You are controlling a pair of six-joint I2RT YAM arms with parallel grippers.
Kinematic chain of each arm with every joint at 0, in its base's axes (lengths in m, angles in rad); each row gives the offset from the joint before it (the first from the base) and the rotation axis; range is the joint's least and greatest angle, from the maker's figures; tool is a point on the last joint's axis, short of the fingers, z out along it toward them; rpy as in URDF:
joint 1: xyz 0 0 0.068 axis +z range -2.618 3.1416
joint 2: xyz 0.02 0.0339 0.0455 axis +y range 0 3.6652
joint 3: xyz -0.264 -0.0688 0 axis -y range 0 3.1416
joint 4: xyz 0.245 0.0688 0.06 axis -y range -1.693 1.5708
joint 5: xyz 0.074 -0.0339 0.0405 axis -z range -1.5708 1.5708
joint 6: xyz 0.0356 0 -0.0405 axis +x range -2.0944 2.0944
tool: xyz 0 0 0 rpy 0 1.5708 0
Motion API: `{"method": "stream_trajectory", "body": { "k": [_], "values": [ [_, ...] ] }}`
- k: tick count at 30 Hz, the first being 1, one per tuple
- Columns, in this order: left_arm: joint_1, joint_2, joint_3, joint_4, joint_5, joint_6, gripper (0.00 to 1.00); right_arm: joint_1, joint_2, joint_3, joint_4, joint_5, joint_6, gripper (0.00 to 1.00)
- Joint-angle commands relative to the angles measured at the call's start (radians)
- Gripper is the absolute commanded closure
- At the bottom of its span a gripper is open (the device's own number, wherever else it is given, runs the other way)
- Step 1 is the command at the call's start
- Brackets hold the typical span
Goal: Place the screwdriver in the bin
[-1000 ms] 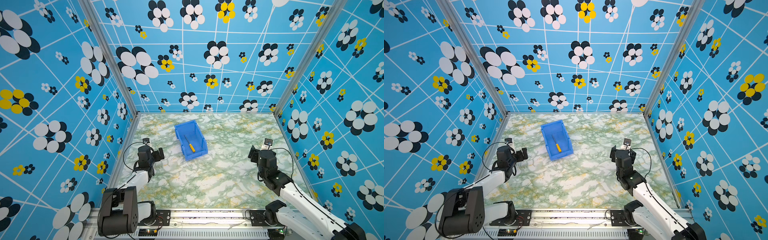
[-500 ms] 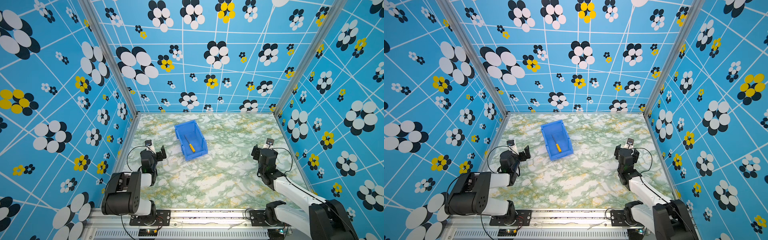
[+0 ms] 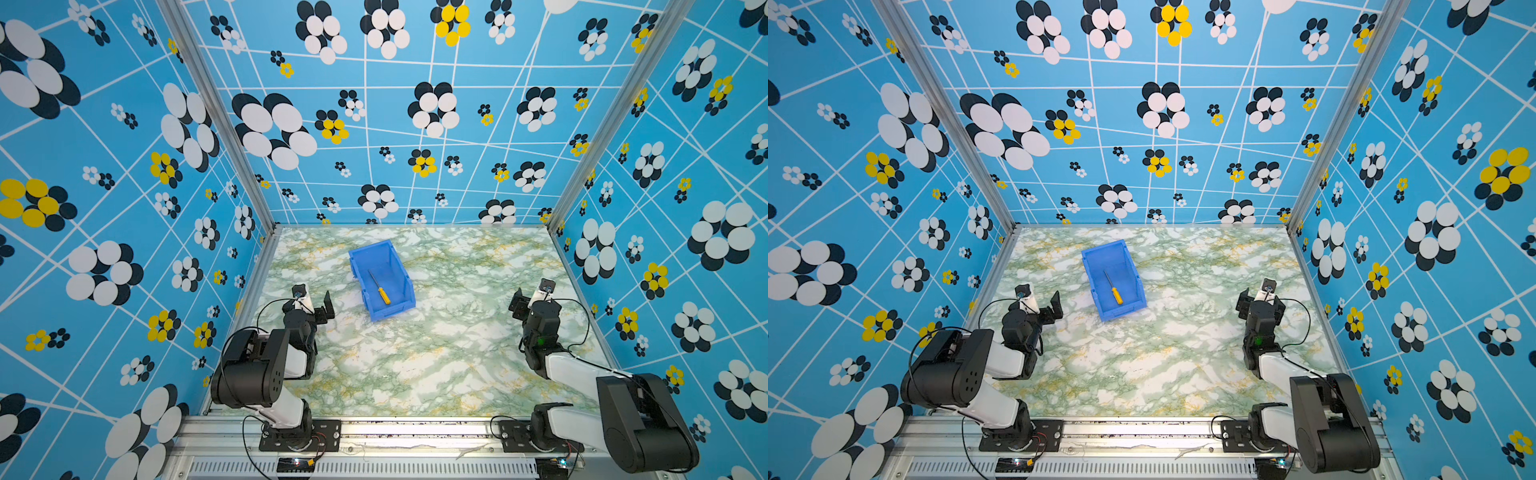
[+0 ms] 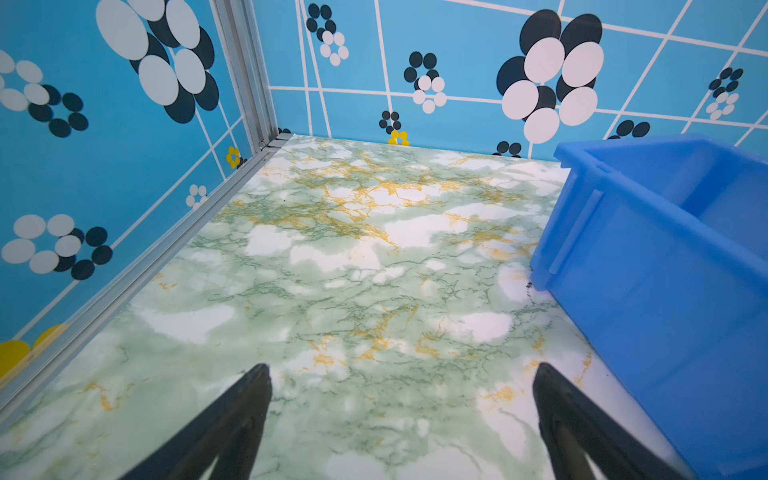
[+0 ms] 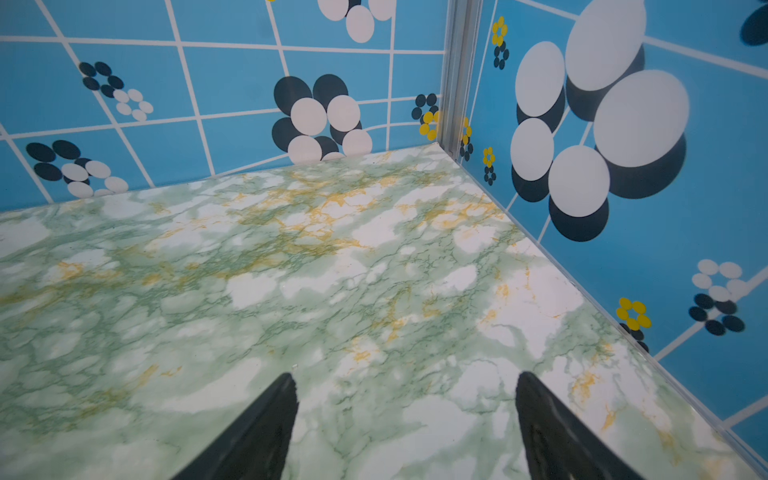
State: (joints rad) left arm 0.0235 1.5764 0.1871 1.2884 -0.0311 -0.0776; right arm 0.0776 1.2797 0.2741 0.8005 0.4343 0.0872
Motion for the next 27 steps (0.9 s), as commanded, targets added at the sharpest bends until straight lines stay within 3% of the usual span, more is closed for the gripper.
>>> {"method": "stream_trajectory", "body": {
  "k": [1, 6, 9, 11, 14, 27],
  "values": [
    [-0.01, 0.01, -0.009, 0.053, -0.003, 0.02, 0.01, -0.006, 0.057, 0.031, 0.062, -0.051, -0.027, 0.15],
    [-0.01, 0.014, -0.014, 0.063, 0.0, 0.022, 0.01, -0.008, 0.153, 0.035, 0.14, -0.049, -0.025, 0.15],
    [-0.01, 0.017, -0.021, 0.079, 0.006, 0.024, 0.01, -0.012, 0.286, 0.083, 0.191, -0.082, -0.045, 0.15],
    [-0.01, 0.022, -0.026, 0.097, 0.001, 0.024, 0.01, -0.019, 0.255, 0.113, 0.083, -0.091, -0.027, 0.02],
    [-0.01, 0.023, -0.031, 0.106, -0.004, 0.021, 0.01, -0.023, 0.279, 0.089, 0.164, -0.1, -0.036, 0.01],
    [-0.009, 0.026, -0.029, 0.107, -0.024, 0.013, 0.01, -0.023, 0.265, 0.102, 0.116, -0.102, -0.033, 0.01]
  ]
}}
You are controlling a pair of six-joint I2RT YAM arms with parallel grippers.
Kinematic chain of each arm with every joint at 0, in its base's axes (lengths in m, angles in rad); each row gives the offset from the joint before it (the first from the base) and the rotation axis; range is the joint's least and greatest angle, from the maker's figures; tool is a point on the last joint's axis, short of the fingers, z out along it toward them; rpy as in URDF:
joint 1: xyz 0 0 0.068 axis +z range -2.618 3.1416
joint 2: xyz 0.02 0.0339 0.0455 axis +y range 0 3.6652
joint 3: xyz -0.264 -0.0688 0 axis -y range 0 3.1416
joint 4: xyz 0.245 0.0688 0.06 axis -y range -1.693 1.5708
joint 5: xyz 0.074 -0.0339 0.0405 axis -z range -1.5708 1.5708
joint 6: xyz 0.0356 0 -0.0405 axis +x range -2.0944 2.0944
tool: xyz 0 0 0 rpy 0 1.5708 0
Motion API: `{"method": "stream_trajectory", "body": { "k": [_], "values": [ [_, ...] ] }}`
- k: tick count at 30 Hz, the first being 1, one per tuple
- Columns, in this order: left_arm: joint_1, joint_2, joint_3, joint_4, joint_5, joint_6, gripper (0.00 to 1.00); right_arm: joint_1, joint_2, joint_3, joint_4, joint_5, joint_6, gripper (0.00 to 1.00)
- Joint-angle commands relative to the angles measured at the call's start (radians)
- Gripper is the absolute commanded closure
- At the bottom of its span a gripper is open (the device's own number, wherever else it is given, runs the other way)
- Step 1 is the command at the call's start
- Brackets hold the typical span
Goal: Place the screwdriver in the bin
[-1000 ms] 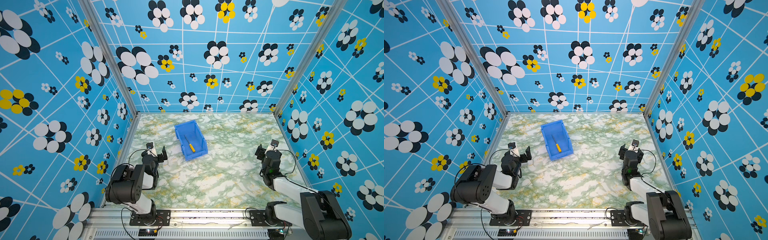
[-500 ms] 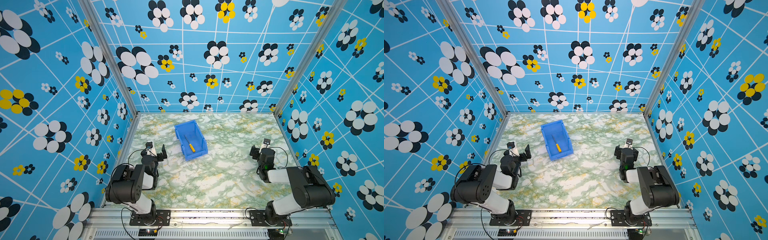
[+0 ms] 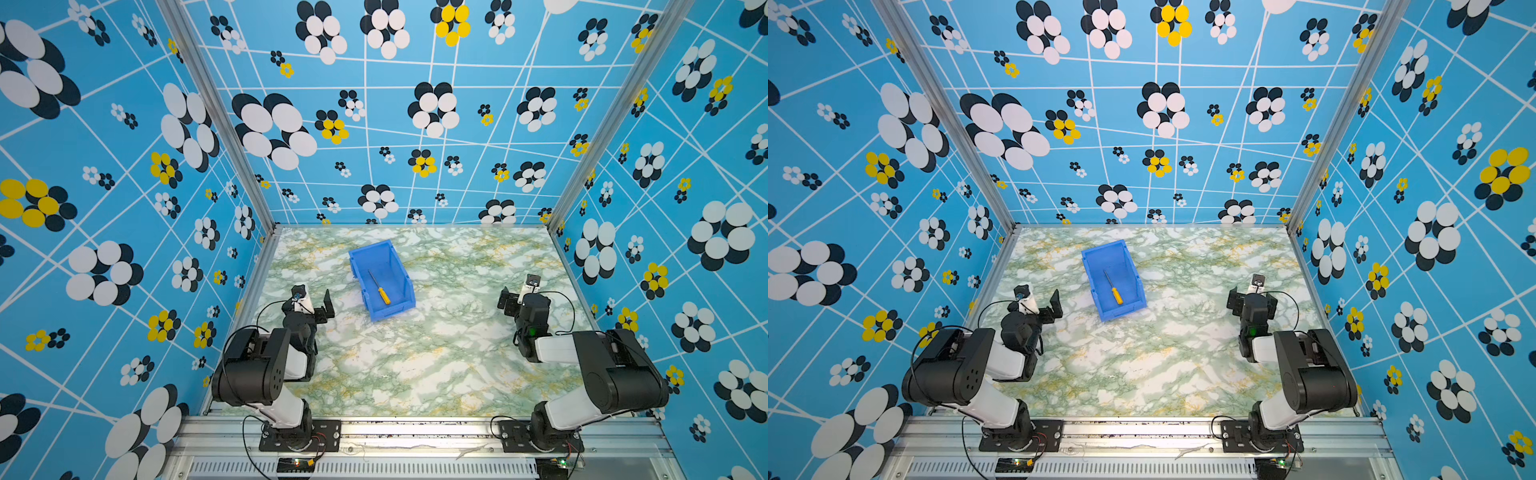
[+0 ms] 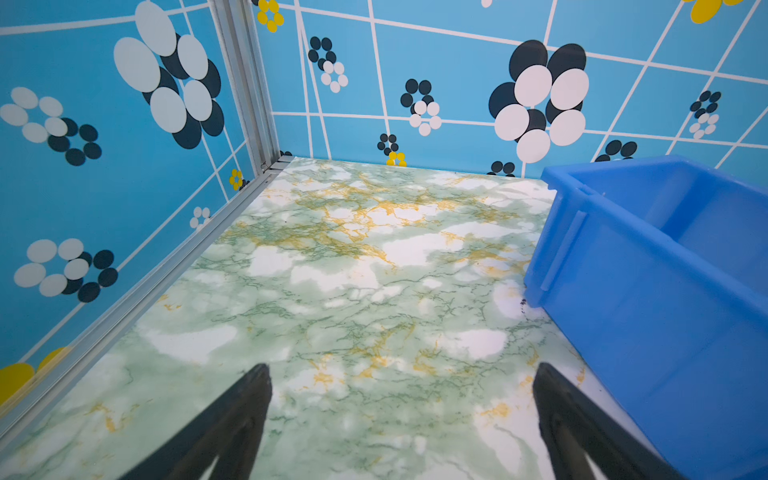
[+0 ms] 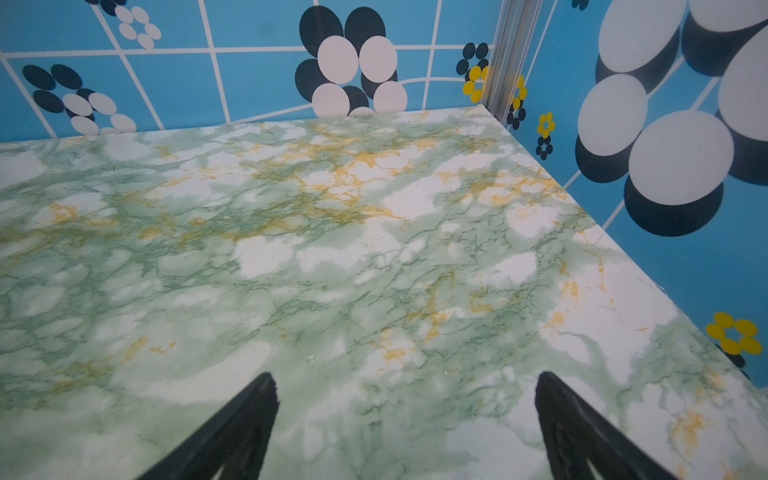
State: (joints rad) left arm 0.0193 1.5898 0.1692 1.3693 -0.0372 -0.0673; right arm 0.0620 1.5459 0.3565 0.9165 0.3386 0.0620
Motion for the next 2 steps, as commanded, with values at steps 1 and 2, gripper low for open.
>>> {"method": "stream_trajectory", "body": {
  "k": [1, 2],
  "values": [
    [-0.004, 0.012, -0.011, 0.026, -0.018, 0.003, 0.01, -0.007, -0.001, 0.019, 0.002, -0.007, -0.008, 0.01],
    [-0.004, 0.012, -0.012, 0.026, -0.019, 0.001, 0.01, -0.007, -0.001, 0.018, 0.001, -0.006, -0.009, 0.01]
  ]
}}
